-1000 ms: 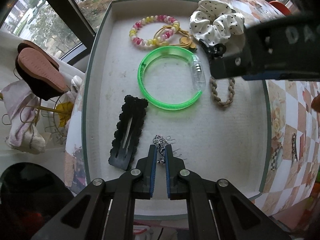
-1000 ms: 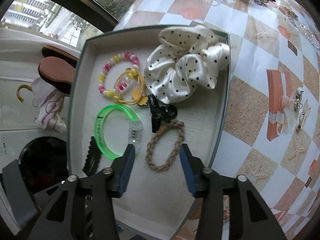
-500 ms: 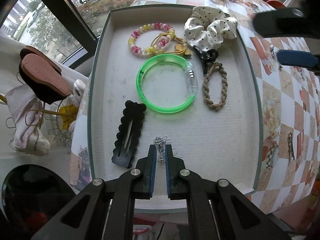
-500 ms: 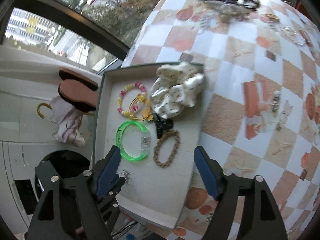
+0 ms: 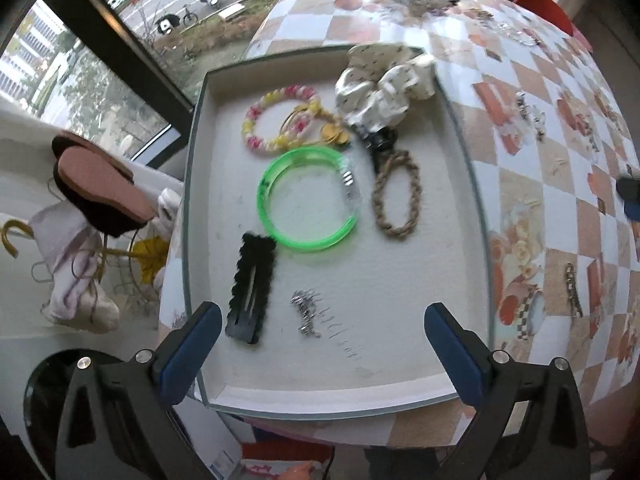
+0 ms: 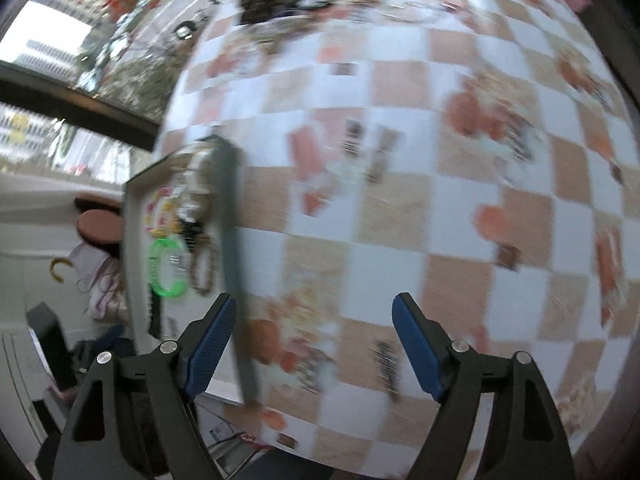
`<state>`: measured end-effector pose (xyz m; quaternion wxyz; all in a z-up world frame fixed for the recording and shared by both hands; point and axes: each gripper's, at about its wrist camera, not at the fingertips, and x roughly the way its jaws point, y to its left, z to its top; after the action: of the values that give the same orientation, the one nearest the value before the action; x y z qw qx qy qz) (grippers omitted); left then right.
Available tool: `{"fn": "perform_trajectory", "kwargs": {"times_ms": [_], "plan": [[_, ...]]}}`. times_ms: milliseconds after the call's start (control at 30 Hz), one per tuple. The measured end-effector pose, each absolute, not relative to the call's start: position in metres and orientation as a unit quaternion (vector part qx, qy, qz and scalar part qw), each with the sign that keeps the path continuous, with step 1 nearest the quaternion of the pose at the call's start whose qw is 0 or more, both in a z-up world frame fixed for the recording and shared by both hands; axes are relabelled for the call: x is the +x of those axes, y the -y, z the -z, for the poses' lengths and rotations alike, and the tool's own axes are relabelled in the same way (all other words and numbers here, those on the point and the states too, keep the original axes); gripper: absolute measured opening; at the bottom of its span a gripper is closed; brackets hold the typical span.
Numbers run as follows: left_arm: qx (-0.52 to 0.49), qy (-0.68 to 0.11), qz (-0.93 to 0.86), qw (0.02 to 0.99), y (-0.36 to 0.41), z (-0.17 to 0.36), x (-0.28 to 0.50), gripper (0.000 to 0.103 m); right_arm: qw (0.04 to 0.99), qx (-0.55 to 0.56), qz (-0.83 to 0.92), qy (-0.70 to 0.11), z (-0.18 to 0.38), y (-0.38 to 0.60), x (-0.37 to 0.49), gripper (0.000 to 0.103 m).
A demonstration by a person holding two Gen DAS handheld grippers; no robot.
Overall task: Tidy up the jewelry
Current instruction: 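Move the left tool to the cream bunny clip while the right tool reaches the spiky silver clip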
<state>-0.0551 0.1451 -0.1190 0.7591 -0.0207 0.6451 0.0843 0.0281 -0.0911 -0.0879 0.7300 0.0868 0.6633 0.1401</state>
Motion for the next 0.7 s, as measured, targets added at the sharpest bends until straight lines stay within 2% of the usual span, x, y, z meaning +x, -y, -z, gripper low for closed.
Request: {"fn": "perform_trajectory", "kwargs": {"times_ms": [400,700], "plan": [[-0.002,-0.618,-0.006,0.786,-0.090,0.089,-0.009,0.103,0.715,0.077,-0.103,-0.687,0.117,0.134,-0.018,0.082],[0.018,-0.617,0.045,0.786,-0.037,0.101,0.038,0.103,0.719,0.059,-0.101,-0.685,0.127,0.135,-0.032,0.082]]}}
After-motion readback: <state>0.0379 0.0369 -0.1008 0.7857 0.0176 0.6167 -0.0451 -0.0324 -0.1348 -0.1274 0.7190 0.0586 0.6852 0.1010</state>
